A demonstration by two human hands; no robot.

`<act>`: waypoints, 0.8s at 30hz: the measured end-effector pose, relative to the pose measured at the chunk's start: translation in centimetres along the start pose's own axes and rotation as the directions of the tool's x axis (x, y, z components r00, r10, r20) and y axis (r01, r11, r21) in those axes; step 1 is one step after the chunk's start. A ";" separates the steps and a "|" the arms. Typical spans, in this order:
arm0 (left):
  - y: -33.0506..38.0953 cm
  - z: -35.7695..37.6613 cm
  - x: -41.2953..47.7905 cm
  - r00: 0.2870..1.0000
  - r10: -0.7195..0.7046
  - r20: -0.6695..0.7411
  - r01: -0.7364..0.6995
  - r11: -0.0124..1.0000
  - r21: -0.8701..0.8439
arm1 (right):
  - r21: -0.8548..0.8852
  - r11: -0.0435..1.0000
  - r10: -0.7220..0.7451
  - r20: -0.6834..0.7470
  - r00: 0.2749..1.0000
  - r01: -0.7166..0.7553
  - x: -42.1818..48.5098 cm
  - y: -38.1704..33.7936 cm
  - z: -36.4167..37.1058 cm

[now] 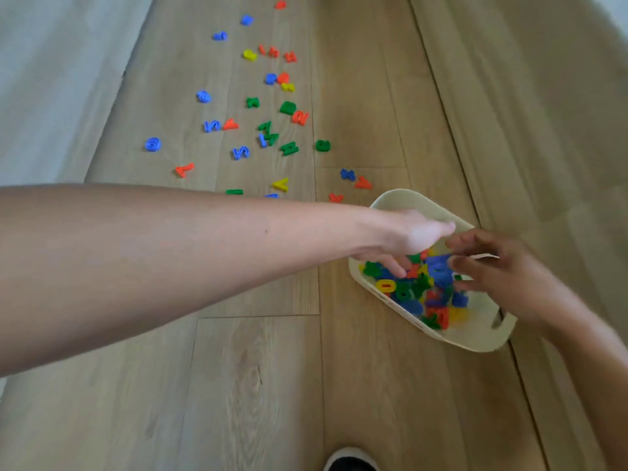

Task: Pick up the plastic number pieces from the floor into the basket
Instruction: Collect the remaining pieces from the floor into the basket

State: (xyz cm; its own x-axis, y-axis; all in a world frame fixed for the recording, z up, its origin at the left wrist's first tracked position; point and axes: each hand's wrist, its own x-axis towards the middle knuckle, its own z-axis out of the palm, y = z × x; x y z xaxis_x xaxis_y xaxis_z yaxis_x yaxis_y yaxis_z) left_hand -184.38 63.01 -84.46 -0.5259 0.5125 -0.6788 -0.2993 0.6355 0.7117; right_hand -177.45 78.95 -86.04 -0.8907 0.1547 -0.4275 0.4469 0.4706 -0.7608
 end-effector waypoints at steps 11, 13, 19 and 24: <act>-4.7 -12.3 -3.7 0.980 -0.045 -0.193 0.102 0.949 0.297 | -0.122 0.976 -0.169 0.105 0.980 0.181 3.3 -5.3 -0.2; -8.8 -15.9 -6.0 0.962 -0.142 -0.234 0.222 0.903 0.367 | -0.104 0.958 -0.253 0.132 0.958 0.267 5.1 -8.0 2.4; -15.1 -21.3 -6.5 0.830 -0.154 -0.536 0.094 0.986 -0.139 | 0.199 0.949 -0.293 0.252 0.922 0.247 10.4 -13.2 12.2; -17.7 -19.7 -4.1 0.722 -0.105 -0.684 -0.172 0.930 -0.324 | 0.119 0.960 -0.275 0.226 0.934 0.254 13.8 -12.5 16.0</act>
State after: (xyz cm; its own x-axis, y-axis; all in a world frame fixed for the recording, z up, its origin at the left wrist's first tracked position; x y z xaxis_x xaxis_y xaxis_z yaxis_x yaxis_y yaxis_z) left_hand -192.61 38.28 -90.72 -0.8927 -0.0913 -0.4413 -0.4462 0.3160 0.8373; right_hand -194.01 61.30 -90.28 -0.9363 -0.1814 -0.3006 0.2127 0.3879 -0.8968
